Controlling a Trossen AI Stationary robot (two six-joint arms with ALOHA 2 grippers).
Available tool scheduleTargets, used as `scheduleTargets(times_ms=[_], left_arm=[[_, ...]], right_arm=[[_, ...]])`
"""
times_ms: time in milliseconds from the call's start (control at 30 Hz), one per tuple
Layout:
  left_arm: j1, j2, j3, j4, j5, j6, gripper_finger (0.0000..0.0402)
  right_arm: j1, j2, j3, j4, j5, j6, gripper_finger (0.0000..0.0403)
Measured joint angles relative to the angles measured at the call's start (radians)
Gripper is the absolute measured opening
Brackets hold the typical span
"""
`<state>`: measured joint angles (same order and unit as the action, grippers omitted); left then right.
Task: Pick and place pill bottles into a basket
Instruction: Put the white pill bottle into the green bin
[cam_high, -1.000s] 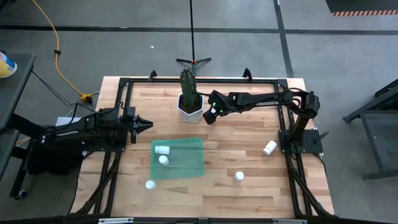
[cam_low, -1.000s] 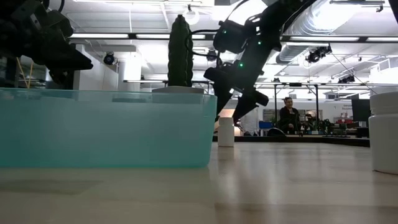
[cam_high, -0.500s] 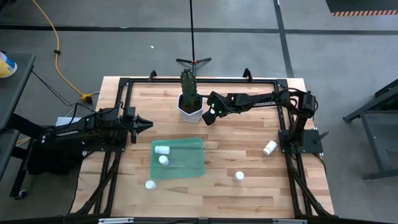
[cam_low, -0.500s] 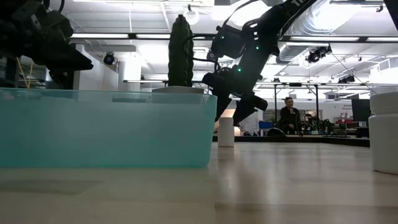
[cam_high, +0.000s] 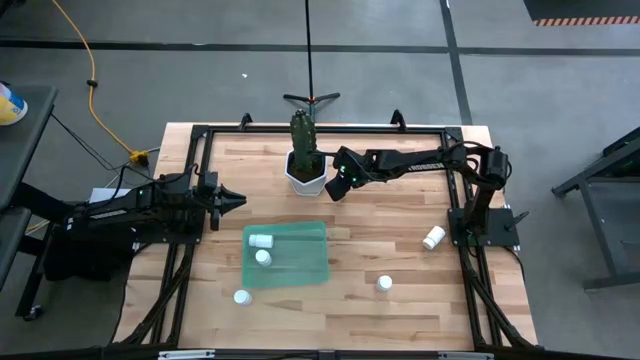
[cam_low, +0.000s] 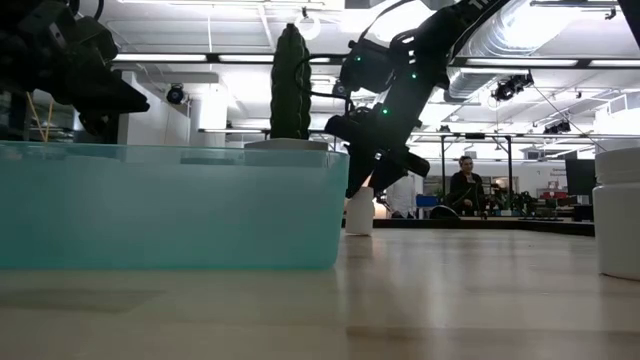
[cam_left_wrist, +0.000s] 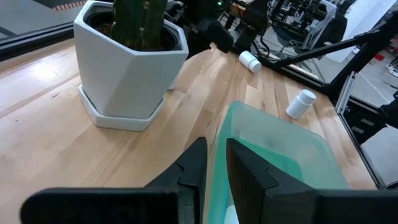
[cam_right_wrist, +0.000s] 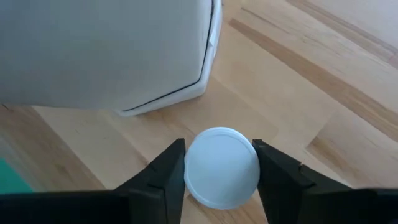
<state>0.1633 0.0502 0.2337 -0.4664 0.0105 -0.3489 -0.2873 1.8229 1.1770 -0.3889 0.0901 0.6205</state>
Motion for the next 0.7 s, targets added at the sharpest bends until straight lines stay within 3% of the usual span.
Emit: scheduleTargets(times_ms=[700], left_arm=[[0.000, 0.000, 0.000, 0.000, -0.002, 0.000, 0.0097]], right_arm=[[0.041, -0.003, 0.002, -0.056, 0.022, 0.003, 0.0147]])
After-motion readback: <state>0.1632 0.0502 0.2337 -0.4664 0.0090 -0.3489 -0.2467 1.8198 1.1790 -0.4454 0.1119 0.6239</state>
